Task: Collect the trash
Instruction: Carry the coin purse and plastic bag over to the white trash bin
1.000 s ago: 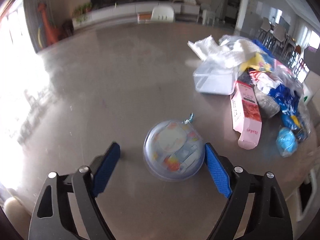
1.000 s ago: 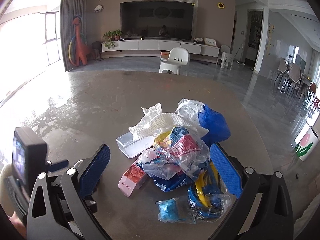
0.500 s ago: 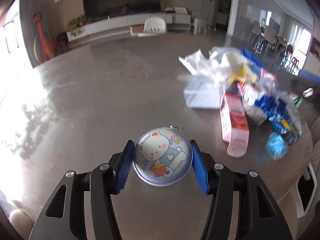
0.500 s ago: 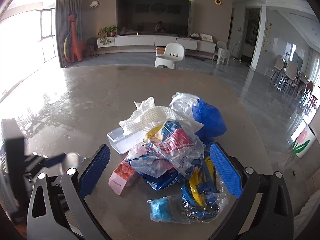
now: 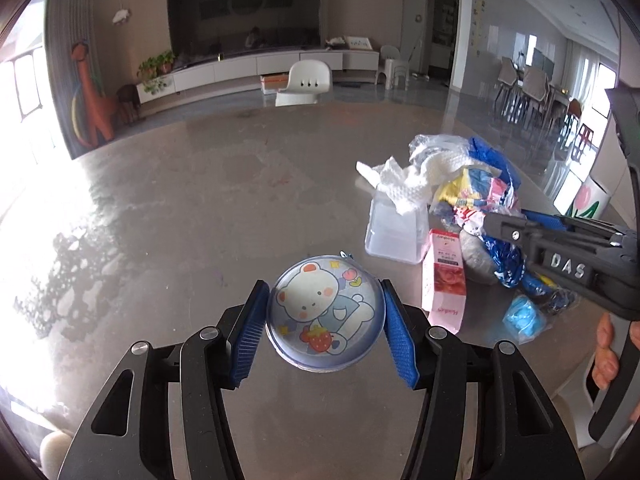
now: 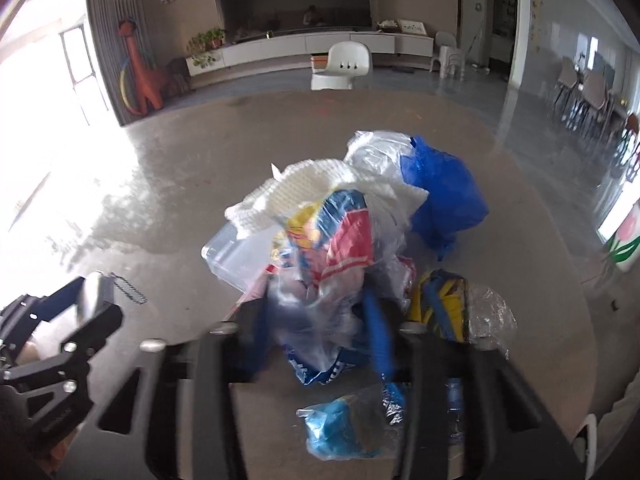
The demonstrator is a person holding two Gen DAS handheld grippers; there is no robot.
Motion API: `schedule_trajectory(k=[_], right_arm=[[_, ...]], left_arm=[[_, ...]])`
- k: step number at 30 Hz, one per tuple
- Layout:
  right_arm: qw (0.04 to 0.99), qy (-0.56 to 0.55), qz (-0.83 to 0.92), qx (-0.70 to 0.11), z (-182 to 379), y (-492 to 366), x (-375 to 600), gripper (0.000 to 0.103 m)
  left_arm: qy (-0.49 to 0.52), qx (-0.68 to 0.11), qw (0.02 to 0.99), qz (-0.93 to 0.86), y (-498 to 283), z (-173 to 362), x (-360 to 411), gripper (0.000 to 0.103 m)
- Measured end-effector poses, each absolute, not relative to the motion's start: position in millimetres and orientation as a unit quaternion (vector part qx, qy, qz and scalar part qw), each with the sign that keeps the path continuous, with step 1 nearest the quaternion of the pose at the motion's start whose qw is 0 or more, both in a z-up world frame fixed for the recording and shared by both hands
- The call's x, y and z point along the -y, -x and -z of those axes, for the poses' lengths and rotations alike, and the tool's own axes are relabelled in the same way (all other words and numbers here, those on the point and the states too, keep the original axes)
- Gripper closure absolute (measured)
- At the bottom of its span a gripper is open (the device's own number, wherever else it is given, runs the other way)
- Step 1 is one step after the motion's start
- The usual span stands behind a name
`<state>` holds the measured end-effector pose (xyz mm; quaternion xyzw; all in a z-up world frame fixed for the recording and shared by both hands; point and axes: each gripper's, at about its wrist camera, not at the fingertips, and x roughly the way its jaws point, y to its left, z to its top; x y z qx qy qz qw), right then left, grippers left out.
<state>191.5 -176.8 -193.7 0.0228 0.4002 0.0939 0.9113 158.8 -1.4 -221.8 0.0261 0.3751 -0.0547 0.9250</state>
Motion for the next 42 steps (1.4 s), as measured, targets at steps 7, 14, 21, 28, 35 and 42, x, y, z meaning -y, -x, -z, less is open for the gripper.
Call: schedule_trajectory(k=[7,14,21,28,35,42], right_arm=[[0.93,-0.049,-0.126,-0.343,137.6,-151.3,183.8,0.079],[0.945,-0.059,-0.116,-0.301,90.0,-107.6,205.5,0.079],[0.957,-0.04,-0.087,-0.273,70.0,-59.7,223.5,0.079],[0.966,-0.036,-0.039,-0.253,59.7,-20.3,259.5,0.079],[0.97,-0.043,0.034,-0.236,63.4,13.7,307.8,0.079],[0.961,-0.056,0.122,-0.241,84.9,51.2,362.2,0.079]], left_arm=[[-0.025,-0.35,0.934,0.059,-140.3,195.7,-2.6,0.048],[-0.023,-0.322,0.943,0.079,-120.2,159.7,7.9,0.048],[-0.021,-0.305,0.944,0.124,-105.2,133.6,43.6,0.048],[-0.035,-0.286,0.94,0.183,-85.6,116.1,100.9,0.048],[-0.055,-0.27,0.926,0.256,-67.0,107.3,174.0,0.048],[-0.079,-0.276,0.897,0.335,-43.6,119.8,247.9,0.048]])
